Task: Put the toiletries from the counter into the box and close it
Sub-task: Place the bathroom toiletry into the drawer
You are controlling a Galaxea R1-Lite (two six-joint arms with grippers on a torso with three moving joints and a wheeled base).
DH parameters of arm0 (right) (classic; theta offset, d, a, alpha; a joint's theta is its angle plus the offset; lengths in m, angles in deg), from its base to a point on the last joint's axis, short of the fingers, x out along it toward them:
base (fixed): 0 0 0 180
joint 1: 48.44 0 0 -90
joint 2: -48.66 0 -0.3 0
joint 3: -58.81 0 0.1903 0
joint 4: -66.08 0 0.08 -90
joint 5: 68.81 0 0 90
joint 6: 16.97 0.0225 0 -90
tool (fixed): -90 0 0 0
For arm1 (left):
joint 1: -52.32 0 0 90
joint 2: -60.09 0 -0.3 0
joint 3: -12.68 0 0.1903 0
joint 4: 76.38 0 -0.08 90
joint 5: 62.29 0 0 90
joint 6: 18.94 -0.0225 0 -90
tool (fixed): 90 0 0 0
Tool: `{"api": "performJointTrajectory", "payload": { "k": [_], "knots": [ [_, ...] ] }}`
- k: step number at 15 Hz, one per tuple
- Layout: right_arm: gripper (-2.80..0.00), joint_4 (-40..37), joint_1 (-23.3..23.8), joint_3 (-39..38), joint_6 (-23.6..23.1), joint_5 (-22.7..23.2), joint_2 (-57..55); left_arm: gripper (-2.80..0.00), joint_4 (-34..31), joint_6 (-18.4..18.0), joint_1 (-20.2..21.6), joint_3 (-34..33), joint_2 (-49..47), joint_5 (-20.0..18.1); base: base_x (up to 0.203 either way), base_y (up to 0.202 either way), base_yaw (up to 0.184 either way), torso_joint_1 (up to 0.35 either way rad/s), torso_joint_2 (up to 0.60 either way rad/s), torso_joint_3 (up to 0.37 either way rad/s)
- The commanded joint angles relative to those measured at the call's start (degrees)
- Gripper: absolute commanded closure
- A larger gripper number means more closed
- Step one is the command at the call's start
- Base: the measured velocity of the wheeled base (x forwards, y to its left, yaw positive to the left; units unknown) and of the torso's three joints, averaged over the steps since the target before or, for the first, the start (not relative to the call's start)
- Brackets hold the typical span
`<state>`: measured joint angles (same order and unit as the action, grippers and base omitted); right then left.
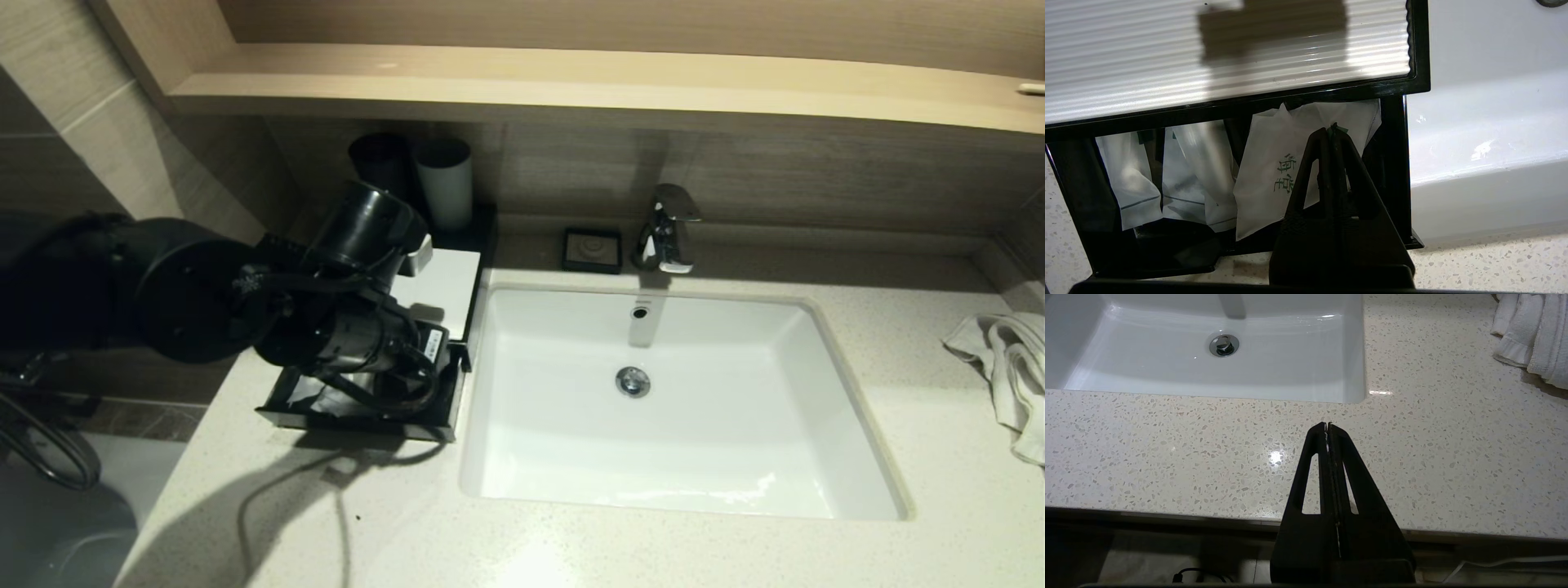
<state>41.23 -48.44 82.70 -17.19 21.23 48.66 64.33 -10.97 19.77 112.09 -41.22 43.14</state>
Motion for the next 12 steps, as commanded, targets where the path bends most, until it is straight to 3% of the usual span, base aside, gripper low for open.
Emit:
{"api": "performJointTrajectory", "payload": {
  "k": [1, 12],
  "knots": [
    [0.00, 0.0, 0.0, 0.0, 0.0, 0.0, 0.0, 0.00, -0.2, 0.4, 0.0, -0.2, -0.5, 0.2, 0.000, 0.000, 0.000, 0.000, 0.00, 0.000],
    [0.00, 0.0, 0.0, 0.0, 0.0, 0.0, 0.0, 0.00, -0.2, 3.0, 0.0, -5.5, 1.9, 0.2, 0.000, 0.000, 0.000, 0.000, 0.00, 0.000]
  ]
}}
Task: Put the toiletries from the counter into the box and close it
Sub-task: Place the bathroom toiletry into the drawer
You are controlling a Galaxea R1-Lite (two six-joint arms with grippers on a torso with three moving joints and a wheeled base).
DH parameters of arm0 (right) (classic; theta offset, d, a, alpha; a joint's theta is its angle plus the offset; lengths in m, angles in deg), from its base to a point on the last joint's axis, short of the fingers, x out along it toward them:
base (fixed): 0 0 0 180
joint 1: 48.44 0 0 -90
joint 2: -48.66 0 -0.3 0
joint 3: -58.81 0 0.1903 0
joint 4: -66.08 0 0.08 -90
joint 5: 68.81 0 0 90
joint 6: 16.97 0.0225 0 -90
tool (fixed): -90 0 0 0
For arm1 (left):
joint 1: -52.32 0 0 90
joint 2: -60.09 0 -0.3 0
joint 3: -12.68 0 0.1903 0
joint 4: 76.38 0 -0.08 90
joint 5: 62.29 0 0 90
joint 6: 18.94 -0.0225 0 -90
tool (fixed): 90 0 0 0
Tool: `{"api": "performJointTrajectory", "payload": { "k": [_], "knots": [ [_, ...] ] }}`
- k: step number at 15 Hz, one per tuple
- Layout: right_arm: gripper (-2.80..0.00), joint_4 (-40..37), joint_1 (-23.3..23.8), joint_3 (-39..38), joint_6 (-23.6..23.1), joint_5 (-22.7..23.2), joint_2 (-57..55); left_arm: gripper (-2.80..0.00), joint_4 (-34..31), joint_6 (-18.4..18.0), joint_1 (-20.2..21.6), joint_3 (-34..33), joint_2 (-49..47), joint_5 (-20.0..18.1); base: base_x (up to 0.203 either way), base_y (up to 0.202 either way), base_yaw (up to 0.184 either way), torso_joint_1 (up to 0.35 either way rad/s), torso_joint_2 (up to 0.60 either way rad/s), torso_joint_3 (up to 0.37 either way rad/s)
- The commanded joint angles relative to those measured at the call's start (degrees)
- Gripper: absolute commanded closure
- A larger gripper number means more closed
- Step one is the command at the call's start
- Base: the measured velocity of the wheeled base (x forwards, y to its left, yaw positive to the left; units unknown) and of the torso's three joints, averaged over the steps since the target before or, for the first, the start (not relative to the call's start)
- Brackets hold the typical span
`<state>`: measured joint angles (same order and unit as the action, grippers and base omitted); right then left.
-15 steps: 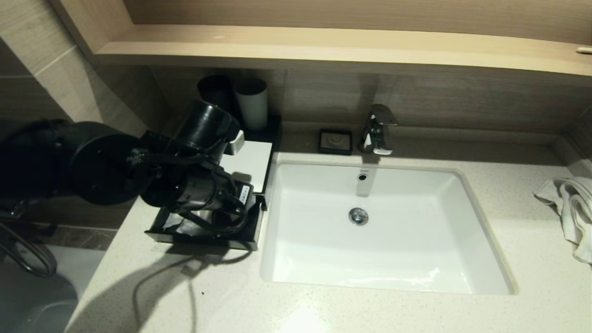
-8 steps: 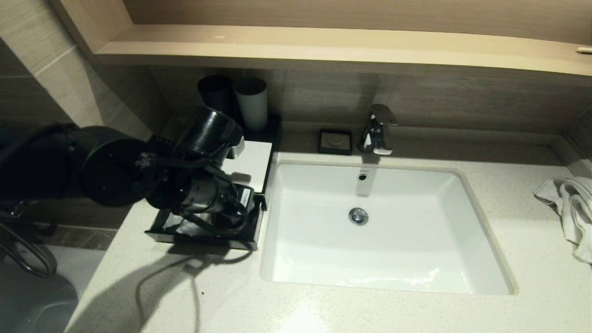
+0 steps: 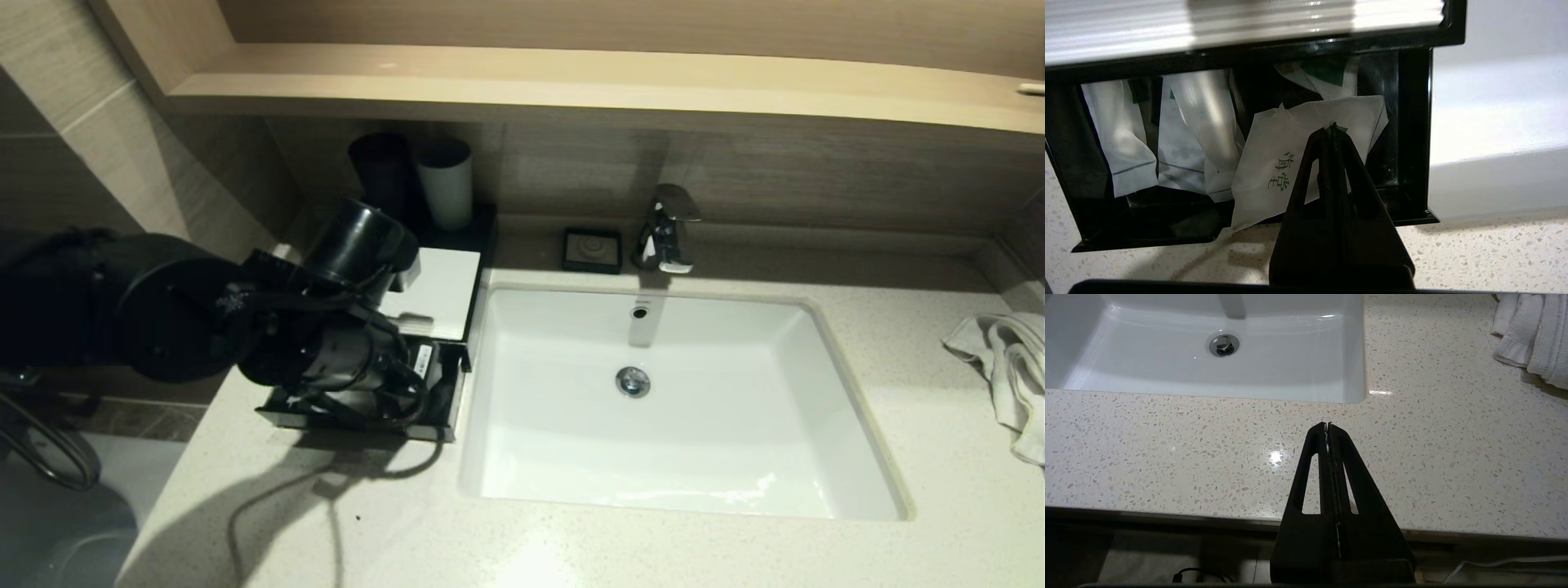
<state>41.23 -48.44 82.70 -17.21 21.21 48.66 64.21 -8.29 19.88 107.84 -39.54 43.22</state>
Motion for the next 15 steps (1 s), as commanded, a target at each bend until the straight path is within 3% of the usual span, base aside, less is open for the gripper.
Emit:
{"api": "performJointTrajectory", "payload": {
  "k": [1, 12, 13, 15],
  "knots": [
    [0.00, 0.0, 0.0, 0.0, 0.0, 0.0, 0.0, 0.00, 0.0, 0.6, -0.1, -2.0, 0.2, 0.0, 0.000, 0.000, 0.000, 0.000, 0.00, 0.000],
    [0.00, 0.0, 0.0, 0.0, 0.0, 0.0, 0.0, 0.00, 1.4, 2.8, 0.0, -1.5, -1.7, 0.1, 0.000, 0.000, 0.000, 0.000, 0.00, 0.000],
    [0.00, 0.0, 0.1, 0.0, 0.0, 0.1, 0.0, -2.80, 1.5, 2.9, 0.0, -1.2, -1.7, 0.1, 0.000, 0.000, 0.000, 0.000, 0.00, 0.000],
    [0.00, 0.0, 0.0, 0.0, 0.0, 0.1, 0.0, -2.80, 1.5, 2.7, -0.1, -1.1, -1.2, 0.1, 0.000, 0.000, 0.000, 0.000, 0.00, 0.000]
  ]
}}
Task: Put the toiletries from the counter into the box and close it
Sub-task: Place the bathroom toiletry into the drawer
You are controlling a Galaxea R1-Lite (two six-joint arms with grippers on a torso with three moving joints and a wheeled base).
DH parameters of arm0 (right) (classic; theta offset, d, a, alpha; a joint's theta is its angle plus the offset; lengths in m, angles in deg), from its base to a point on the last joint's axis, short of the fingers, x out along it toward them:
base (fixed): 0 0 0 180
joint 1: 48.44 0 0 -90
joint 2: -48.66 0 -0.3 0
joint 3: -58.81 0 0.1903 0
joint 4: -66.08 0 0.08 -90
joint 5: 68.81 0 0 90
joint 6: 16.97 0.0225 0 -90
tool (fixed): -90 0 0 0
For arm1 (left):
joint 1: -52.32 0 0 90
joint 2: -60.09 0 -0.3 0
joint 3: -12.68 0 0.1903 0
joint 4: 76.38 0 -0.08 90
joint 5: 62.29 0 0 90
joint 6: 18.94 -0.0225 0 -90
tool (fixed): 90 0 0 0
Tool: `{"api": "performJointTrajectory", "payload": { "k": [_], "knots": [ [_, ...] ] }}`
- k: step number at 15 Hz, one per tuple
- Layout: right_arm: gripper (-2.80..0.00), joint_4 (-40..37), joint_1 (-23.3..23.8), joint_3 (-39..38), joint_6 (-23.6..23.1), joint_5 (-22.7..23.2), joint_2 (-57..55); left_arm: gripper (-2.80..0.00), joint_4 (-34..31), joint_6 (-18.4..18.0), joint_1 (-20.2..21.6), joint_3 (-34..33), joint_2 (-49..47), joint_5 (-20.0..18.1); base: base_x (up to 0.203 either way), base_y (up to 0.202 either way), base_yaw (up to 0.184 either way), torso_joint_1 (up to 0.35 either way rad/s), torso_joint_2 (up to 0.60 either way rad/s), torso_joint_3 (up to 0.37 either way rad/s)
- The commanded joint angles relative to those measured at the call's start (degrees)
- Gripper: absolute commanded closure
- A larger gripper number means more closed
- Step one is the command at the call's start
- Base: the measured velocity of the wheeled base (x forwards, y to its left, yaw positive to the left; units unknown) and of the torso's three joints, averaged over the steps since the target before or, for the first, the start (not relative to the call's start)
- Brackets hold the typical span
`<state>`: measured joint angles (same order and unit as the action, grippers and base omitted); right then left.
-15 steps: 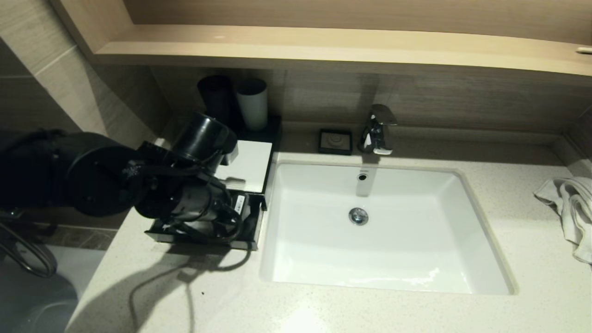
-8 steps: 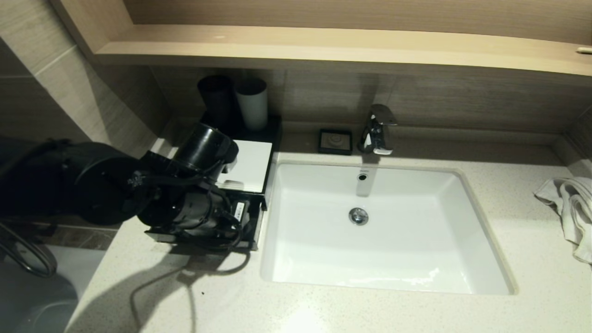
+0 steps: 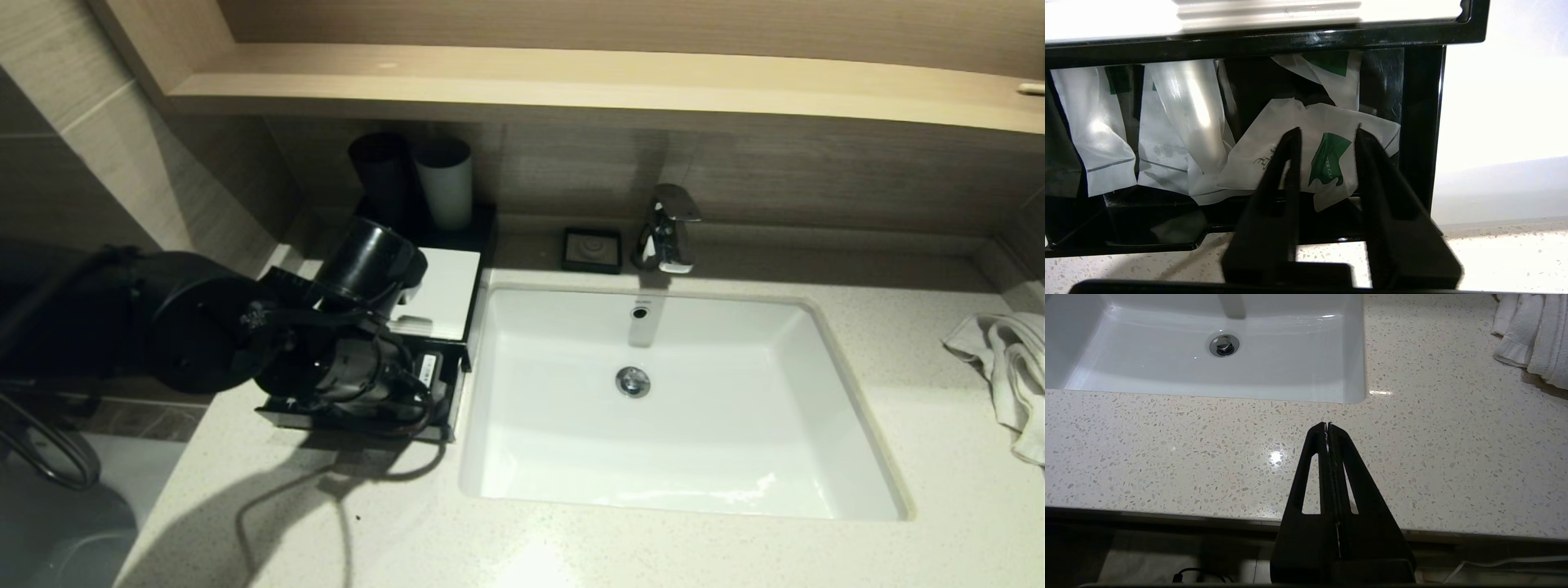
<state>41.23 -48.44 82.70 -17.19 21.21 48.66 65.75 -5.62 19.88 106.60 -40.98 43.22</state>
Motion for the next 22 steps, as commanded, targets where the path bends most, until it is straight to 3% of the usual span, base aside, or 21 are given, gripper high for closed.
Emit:
{"api": "performJointTrajectory", "payload": {
  "k": [1, 7, 12, 13, 22],
  "knots": [
    [0.00, 0.0, 0.0, 0.0, 0.0, 0.1, 0.0, -2.80, -0.1, -0.1, 0.0, 0.1, 0.6, 0.1, 0.000, 0.000, 0.000, 0.000, 0.00, 0.000],
    [0.00, 0.0, 0.0, 0.0, 0.0, 0.0, 0.0, -2.80, 1.5, -1.2, 0.0, 0.6, 4.8, 0.2, 0.000, 0.000, 0.000, 0.000, 0.00, 0.000],
    [0.00, 0.0, 0.0, 0.0, 0.0, 0.0, 0.0, -2.80, -1.1, -2.9, 1.3, -0.2, 11.6, 0.2, 0.000, 0.000, 0.000, 0.000, 0.00, 0.000],
    [0.00, 0.0, 0.0, 0.0, 0.0, 0.1, 0.0, 0.00, -3.1, -3.1, 1.4, -0.7, 12.8, 0.2, 0.000, 0.000, 0.000, 0.000, 0.00, 0.000],
    [0.00, 0.0, 0.0, 0.0, 0.0, 0.1, 0.0, 0.00, -3.3, -3.2, 2.4, -11.2, 19.8, 0.1, 0.000, 0.000, 0.000, 0.000, 0.00, 0.000]
  ]
}}
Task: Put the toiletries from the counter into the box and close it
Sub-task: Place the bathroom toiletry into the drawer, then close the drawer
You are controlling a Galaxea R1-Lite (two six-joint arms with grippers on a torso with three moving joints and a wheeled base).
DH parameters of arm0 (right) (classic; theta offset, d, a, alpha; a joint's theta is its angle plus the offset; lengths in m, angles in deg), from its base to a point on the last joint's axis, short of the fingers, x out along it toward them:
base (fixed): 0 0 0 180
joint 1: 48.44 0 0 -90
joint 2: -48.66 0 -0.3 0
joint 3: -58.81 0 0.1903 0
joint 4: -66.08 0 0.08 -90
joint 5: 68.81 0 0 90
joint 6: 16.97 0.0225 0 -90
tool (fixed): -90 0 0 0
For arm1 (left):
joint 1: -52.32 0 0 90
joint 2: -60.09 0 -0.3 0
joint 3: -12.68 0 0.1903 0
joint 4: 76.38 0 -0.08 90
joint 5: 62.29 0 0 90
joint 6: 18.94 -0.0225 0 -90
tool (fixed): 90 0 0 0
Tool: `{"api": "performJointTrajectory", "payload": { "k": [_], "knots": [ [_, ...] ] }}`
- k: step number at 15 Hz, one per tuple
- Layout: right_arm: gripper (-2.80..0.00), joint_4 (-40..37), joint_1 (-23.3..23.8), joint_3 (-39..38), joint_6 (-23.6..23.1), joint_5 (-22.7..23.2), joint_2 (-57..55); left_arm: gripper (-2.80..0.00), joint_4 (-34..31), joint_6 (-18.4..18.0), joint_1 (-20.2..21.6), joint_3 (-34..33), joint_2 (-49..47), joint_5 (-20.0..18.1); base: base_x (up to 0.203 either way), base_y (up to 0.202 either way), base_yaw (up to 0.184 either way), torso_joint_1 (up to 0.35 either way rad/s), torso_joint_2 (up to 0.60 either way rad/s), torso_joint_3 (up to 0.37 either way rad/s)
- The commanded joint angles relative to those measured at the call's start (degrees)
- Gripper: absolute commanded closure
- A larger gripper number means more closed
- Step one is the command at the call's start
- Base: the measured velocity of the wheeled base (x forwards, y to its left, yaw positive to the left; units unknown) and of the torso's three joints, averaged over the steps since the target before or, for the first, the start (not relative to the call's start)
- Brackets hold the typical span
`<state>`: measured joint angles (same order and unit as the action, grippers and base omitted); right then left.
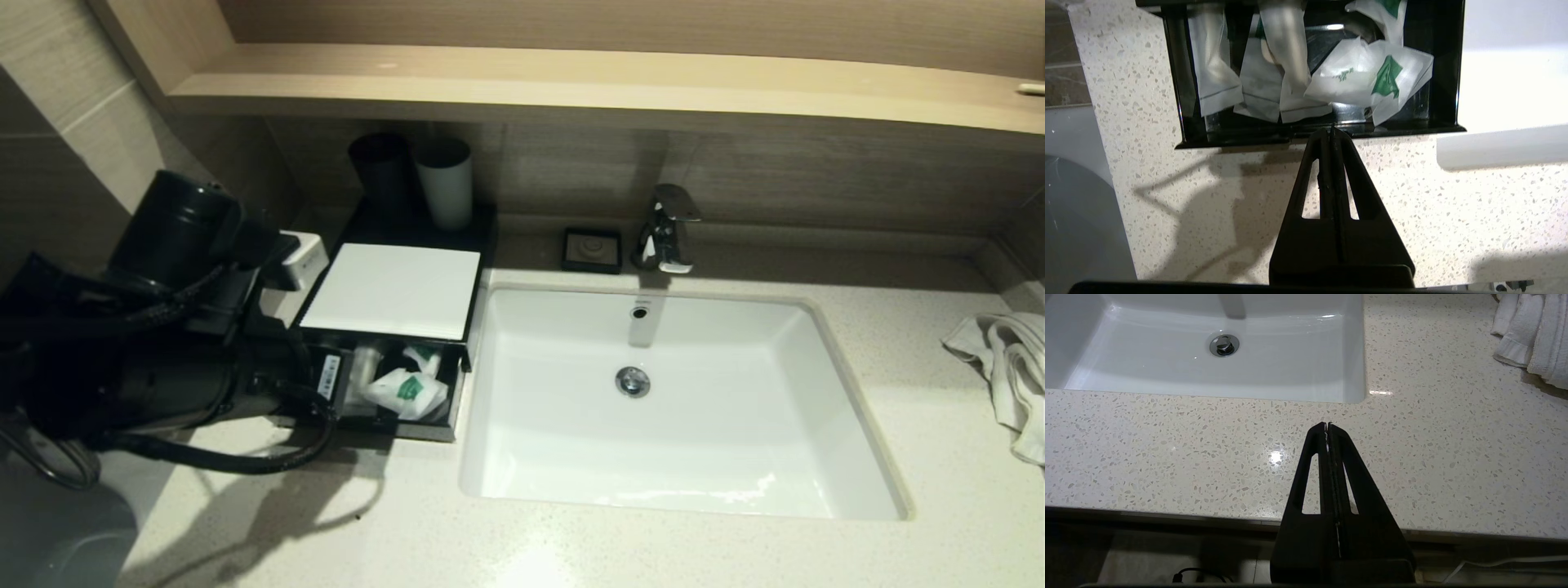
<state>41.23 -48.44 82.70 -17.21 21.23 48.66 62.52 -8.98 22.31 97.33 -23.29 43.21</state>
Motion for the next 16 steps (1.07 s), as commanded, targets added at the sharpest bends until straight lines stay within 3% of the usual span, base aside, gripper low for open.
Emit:
{"api": "performJointTrajectory", "payload": {
  "k": [1, 7, 11, 16],
  "knots": [
    [0.00, 0.0, 0.0, 0.0, 0.0, 0.0, 0.0, 0.00, 0.0, 0.2, 0.0, -3.3, 2.9, 0.1, 0.000, 0.000, 0.000, 0.000, 0.00, 0.000],
    [0.00, 0.0, 0.0, 0.0, 0.0, 0.0, 0.0, 0.00, 1.4, 0.6, 0.0, -10.6, 4.2, -0.4, 0.000, 0.000, 0.000, 0.000, 0.00, 0.000],
    [0.00, 0.0, 0.0, 0.0, 0.0, 0.0, 0.0, 0.00, 6.9, 0.6, 0.0, -14.3, 0.8, -0.3, 0.000, 0.000, 0.000, 0.000, 0.00, 0.000],
    [0.00, 0.0, 0.0, 0.0, 0.0, 0.0, 0.0, 0.00, 10.2, 0.8, 0.0, -15.3, -1.9, -0.5, 0.000, 0.000, 0.000, 0.000, 0.00, 0.000]
  ]
}}
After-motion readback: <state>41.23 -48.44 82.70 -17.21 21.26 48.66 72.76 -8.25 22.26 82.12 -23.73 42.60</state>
